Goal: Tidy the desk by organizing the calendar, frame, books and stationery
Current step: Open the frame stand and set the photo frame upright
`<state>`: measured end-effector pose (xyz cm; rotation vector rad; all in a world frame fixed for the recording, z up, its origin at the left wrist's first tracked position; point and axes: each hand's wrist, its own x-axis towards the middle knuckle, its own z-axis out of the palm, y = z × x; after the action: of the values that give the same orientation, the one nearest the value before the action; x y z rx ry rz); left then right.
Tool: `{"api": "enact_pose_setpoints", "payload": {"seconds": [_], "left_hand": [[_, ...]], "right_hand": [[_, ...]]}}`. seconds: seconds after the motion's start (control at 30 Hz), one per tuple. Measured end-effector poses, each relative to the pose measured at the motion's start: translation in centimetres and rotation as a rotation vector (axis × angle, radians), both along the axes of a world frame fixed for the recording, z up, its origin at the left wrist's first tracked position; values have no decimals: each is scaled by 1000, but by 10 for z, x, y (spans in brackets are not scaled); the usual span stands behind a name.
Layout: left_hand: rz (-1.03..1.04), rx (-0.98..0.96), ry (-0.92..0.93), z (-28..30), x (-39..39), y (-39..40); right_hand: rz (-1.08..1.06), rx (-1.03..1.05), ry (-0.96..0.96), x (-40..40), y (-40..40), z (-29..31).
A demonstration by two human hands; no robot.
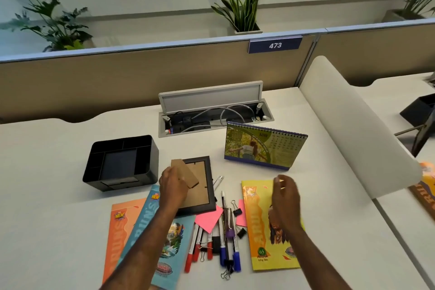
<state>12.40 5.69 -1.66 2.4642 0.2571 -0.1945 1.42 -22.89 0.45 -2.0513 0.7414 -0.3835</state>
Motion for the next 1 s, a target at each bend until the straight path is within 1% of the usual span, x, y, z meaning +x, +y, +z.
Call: {"api": "enact_pose_setpoints", "payload": {"seconds": [0.1,0.17,0.23,0.33,0.47,0.63,0.73,0.87,1.0], "left_hand": [[27,16,15,-7,-6,10],[31,15,16,-6,-8,9],[61,8,41,-3,-9,11],[89,0,74,-2,-11,9],[75,5,51,-9,-14,9],[136,-16,44,-11,-16,3],[175,-31,76,-8,-14,-1],[225,-29,145,-4,-12,-3],[265,-119,174,2,-7,-6]], "right_hand": [[280,2,92,4,51,-10],[427,-71,149,12,78,-18],[527,-130,202,20,102,-19],[570,-204,255,29,119,-19],[588,-259,295,34,127,-19],[643,-302,349,36,132,-23],[645,-284,333,35,133,-24],[655,-317,312,35,135,-25],[651,-332,280,31,137,-25]]}}
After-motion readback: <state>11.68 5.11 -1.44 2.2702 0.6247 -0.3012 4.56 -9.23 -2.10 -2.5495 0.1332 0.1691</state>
